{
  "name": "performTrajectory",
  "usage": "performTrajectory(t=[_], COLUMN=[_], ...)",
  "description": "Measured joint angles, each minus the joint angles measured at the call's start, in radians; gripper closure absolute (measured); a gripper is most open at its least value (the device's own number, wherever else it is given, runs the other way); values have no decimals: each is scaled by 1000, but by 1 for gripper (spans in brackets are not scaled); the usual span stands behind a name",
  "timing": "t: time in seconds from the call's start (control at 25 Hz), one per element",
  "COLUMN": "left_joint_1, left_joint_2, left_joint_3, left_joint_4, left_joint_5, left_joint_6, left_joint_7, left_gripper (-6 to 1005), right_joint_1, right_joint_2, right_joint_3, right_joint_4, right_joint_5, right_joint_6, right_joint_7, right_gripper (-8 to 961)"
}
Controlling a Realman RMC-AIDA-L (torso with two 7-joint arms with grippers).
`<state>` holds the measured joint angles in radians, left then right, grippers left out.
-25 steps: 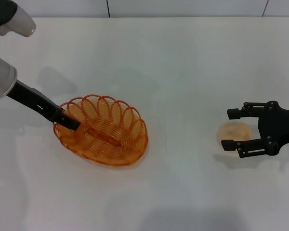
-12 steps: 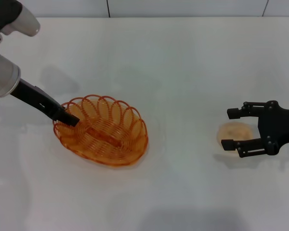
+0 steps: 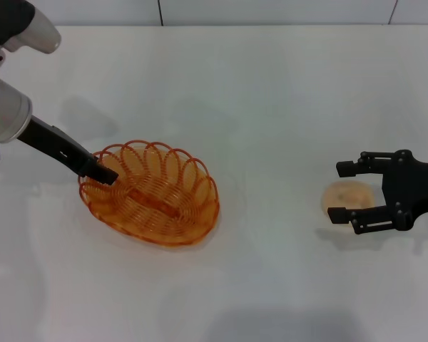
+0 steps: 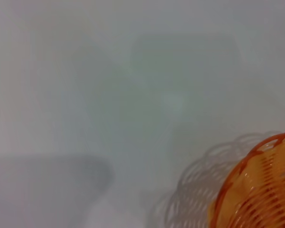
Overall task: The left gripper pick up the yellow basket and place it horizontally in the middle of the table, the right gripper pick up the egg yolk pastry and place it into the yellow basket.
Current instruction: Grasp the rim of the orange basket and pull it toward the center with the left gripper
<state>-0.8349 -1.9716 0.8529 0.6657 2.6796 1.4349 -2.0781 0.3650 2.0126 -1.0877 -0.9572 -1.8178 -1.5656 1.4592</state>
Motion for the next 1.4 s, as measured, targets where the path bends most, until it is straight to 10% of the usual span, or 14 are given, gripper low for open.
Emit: performTrajectory(t=[0.88, 1.4], left_joint_1=[0, 3], left_joint_2=[-3, -1], left_joint_3=[0, -9], left_joint_4=[1, 10], left_joint_5=[-10, -23], left_joint_6=[-18, -17], left_joint_7=[-1, -2], left_gripper=[597, 821], right_joint_1=[0, 0], right_joint_2=[0, 0], right_joint_3=[0, 7], right_joint_4=[0, 0], right_joint_5=[0, 0], right_joint_6=[-1, -13], right_joint_7=[5, 3], right_gripper=[123, 123])
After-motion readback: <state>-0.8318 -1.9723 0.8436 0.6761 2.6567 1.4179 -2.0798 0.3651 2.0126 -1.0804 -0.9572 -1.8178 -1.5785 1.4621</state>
